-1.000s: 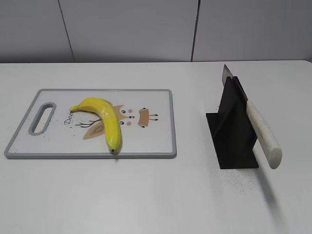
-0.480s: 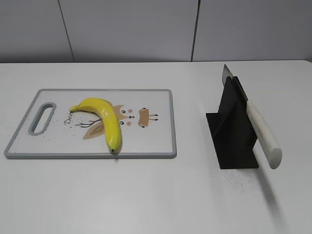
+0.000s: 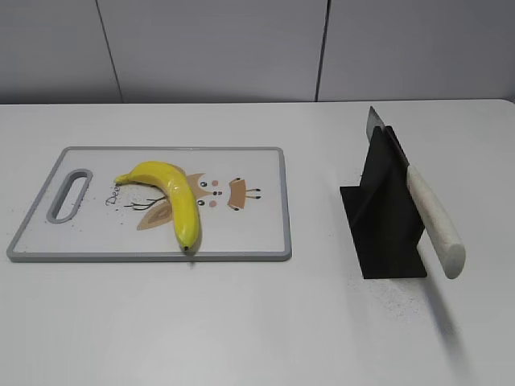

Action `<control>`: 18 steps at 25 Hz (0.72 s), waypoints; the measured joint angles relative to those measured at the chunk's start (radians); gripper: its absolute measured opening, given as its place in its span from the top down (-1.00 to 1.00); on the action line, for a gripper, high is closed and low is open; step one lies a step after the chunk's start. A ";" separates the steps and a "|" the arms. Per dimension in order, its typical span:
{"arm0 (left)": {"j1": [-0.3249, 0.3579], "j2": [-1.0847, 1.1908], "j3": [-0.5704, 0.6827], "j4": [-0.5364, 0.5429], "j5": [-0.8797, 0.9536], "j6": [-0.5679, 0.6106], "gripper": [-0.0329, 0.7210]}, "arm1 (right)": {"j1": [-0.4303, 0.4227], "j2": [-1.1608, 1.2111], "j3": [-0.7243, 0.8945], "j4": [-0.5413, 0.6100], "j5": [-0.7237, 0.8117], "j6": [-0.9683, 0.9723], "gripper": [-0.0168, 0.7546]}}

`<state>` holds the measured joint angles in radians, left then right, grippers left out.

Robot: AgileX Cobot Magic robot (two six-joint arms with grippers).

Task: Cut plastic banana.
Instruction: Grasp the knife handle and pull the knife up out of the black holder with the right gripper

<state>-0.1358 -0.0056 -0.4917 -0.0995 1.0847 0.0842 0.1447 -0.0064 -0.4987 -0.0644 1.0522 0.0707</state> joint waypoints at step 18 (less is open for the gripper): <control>0.000 0.000 0.000 0.000 0.000 0.001 -0.65 | 0.000 0.134 -0.010 0.017 0.001 0.000 -0.55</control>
<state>-0.1358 -0.0056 -0.4917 -0.0995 1.0847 0.0850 0.1447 0.1275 -0.5089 -0.0474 1.0534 0.0707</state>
